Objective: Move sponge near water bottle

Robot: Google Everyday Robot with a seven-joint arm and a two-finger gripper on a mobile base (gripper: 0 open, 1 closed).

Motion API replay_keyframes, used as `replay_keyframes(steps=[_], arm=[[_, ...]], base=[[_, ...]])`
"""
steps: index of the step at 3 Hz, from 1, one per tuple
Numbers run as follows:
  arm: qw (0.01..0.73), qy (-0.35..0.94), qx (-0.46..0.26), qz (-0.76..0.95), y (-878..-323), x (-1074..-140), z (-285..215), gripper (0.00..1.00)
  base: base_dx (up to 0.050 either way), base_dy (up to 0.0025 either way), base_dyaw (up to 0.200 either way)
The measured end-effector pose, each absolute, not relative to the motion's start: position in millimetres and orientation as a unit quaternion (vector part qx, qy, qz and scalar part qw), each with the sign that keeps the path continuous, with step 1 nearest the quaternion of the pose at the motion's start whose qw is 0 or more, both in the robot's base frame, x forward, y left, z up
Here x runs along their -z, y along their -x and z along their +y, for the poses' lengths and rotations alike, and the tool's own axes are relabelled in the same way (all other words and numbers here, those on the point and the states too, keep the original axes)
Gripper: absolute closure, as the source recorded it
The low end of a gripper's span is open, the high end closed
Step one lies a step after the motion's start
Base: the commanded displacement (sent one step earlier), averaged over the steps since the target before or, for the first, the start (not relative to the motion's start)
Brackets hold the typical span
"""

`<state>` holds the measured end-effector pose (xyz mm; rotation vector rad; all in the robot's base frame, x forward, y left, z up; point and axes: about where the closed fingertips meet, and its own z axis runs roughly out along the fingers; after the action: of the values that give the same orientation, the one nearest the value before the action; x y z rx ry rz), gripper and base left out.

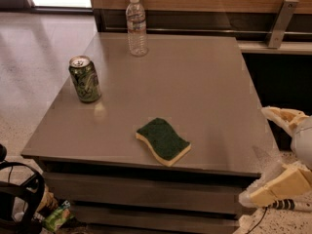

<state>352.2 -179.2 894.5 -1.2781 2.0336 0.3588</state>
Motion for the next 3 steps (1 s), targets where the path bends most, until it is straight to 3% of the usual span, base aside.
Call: replay_keyframes(steps=[1, 3], arm=[[0.397, 0.48, -0.193, 0.758, -366.8, -900.7, -159.0, 0.0], [0.409, 0.475, -0.206, 0.752, -369.0, -907.1, -152.3, 0.0]], base=[[0.0, 0.0, 0.0], [0.0, 0.0, 0.0]])
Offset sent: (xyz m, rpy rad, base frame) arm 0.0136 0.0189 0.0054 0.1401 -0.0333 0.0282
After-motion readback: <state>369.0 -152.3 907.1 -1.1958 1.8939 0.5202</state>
